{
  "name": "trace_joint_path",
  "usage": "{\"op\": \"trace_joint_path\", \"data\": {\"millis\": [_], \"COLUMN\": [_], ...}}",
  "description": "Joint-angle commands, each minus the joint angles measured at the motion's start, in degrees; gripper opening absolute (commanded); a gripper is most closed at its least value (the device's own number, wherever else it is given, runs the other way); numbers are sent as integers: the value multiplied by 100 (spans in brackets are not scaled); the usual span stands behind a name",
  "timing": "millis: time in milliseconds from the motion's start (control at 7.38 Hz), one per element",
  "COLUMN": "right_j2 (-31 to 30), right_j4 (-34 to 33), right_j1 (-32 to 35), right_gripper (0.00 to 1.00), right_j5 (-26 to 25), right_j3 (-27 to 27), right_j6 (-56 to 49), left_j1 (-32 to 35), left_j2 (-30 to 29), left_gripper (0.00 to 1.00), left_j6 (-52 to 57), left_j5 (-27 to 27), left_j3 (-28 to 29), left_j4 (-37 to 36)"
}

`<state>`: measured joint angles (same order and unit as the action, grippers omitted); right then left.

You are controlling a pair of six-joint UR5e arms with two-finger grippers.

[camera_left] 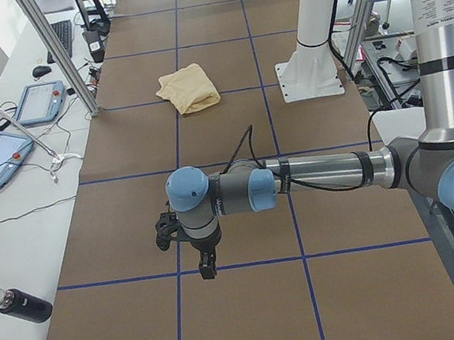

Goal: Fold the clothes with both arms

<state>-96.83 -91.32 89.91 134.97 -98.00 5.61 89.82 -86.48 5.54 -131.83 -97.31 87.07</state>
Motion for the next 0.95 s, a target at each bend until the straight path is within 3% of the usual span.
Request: {"op": "trace_joint_path", "data": {"millis": [0,813], "right_j2": [7,77], "right_j4": [0,-9], "right_j1": [0,0], "right_gripper": [100,100], "right_j5": [-5,3], "right_j3": [9,-9], "right_j6": [2,2], "left_j1": [0,-9], "left_j2": [0,-70], "left_gripper": [100,100], "left_j6": [0,0], "left_j5": [0,0], "left_j3": [10,19], "left_j4": [3,3]}}
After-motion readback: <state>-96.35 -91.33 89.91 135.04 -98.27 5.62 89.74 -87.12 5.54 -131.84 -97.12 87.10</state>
